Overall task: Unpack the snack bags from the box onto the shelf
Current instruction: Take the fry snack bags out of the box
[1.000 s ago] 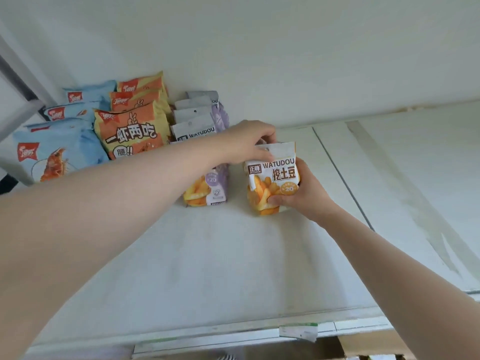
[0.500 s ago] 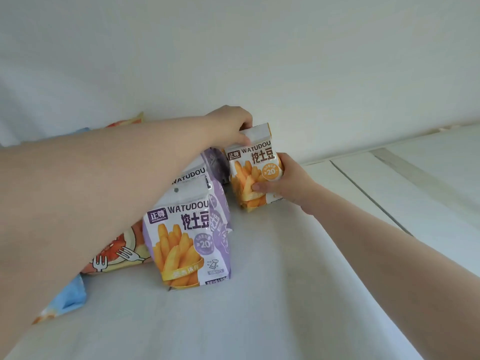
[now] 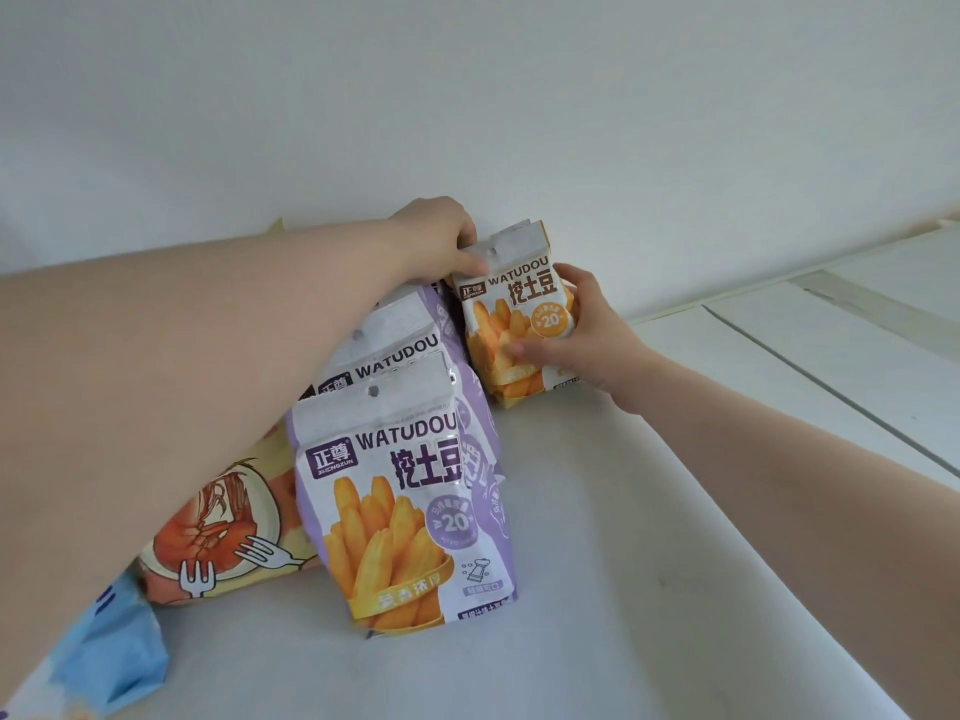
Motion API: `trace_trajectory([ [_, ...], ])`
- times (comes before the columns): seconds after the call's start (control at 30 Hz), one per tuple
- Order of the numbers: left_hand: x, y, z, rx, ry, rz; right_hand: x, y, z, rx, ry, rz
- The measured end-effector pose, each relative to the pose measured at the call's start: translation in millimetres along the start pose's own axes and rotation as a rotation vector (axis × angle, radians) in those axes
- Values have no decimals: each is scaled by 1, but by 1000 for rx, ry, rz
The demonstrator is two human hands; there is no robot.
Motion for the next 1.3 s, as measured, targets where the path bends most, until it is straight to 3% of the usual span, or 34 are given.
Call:
trace_trajectory([
  [0.2,4,3,2,-10,105,-12,-2,-2,-7,33,51,62],
  [0.53,4,12,11,-229,187,-31,-10,-5,-4,62,160,41],
  [0.9,-3,11,6,-87,236,-34,-9,-2,0,69,191,-18],
  [1.3,-15,33,13,-164,213,-44,10,48,19,-123,388,-115],
])
Point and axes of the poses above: each hand's wrist, its own y-axis away from the middle knuckle, its own z-axis out of the back of the hand, x = y × z, the point moved 7 cm from there along -y, towards the middle knuckle, and after that the axes turned 6 degrees about x, right-handed, at the moved point
